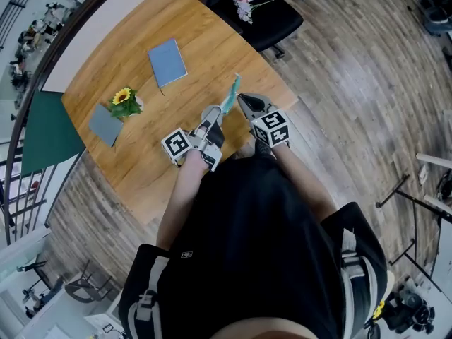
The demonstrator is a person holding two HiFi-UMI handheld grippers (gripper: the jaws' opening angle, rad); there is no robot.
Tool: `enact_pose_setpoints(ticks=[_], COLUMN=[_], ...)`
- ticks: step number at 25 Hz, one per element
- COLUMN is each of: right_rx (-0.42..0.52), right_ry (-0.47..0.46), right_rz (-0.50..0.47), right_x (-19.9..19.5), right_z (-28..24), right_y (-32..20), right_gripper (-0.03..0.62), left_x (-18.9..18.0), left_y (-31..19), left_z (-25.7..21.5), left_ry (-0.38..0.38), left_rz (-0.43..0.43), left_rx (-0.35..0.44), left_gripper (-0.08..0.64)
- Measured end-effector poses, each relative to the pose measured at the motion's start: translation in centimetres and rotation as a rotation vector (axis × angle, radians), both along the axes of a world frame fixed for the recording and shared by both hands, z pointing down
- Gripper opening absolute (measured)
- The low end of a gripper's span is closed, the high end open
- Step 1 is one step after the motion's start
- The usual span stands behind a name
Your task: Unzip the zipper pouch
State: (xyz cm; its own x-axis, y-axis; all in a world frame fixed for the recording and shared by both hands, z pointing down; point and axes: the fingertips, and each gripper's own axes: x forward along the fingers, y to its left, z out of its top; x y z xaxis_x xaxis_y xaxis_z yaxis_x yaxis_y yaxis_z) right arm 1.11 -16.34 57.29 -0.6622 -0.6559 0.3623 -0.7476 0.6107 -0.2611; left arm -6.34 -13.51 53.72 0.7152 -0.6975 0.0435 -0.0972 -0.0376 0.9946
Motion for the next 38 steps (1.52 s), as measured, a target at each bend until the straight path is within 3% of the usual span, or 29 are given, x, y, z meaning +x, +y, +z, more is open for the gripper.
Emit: enact_pose_setpoints(ticks=[38], right_rx=[-0.005], right_ry=[0.024], right_rz=[-0.109], right_x=[6.2], right_z=[1.4], right_y=[-0.9], right_gripper=[0.009], left_x=[5.9], left_y=[1.2], left_z=[0.4], left_ry=[-0.008], left_rz=[-0.117], left_rx=[-0.001], left_gripper=[0.002])
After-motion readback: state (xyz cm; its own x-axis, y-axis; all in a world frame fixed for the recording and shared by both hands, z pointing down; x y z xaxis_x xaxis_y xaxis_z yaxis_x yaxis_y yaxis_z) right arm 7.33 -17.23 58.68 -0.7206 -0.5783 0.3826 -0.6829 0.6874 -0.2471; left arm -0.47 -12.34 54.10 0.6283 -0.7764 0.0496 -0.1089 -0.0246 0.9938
